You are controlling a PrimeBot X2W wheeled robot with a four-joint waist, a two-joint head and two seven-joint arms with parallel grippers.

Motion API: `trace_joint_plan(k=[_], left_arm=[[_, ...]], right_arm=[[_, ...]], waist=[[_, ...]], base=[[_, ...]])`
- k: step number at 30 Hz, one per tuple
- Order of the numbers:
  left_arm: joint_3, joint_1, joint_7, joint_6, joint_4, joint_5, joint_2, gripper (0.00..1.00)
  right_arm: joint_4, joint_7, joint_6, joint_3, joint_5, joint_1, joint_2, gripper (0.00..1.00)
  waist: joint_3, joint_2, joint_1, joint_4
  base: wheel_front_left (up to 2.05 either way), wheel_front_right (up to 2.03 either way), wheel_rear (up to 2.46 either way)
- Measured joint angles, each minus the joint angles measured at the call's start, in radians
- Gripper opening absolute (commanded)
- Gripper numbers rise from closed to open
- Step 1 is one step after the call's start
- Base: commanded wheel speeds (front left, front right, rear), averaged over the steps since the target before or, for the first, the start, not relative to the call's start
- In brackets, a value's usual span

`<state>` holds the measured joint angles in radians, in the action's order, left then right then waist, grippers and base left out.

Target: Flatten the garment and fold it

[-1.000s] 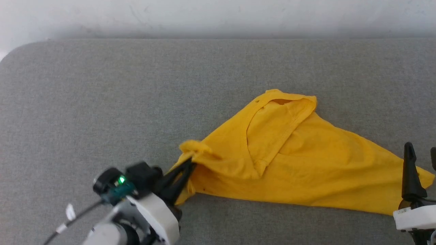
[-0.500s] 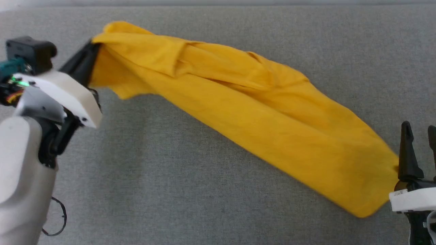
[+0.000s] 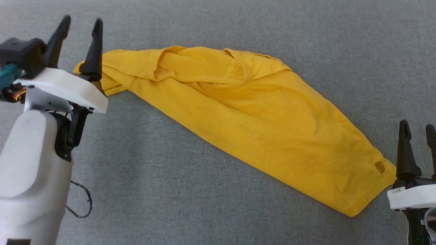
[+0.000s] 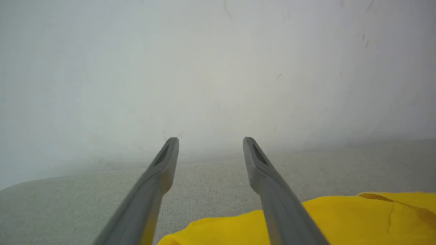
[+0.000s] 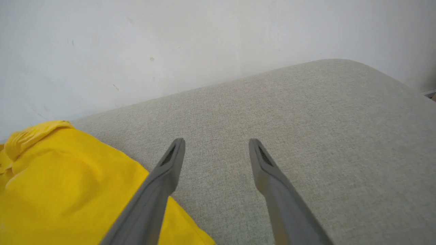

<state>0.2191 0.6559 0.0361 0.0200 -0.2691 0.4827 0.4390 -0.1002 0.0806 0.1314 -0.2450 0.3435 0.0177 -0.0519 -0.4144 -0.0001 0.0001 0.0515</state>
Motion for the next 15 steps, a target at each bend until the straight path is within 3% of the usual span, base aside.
trace_joint_plan(k=[7,12,15], left_arm=[[-0.043,-0.201,0.187,-0.073,0.245,-0.003,-0.061,1.0],[-0.093,-0.455,0.22,-0.161,0.45,-0.047,-0.124,1.0],[-0.111,-0.602,0.221,-0.185,0.548,-0.091,-0.183,1.0]], right_arm=[[0.001,-0.031,0.0,-0.001,-0.009,-0.023,0.0,1.0],[0.0,-0.053,0.0,0.016,-0.009,-0.05,0.0,1.0],[-0.001,-0.063,0.0,0.025,-0.009,-0.063,0.0,1.0]], waist=[[0.074,0.0,-0.0002,-0.036],[0.129,0.0,-0.0003,-0.065],[0.156,0.0,-0.0004,-0.079]], base=[[0.0,0.0,0.0],[0.0,0.0,0.0],[0.0,0.0,0.0]])
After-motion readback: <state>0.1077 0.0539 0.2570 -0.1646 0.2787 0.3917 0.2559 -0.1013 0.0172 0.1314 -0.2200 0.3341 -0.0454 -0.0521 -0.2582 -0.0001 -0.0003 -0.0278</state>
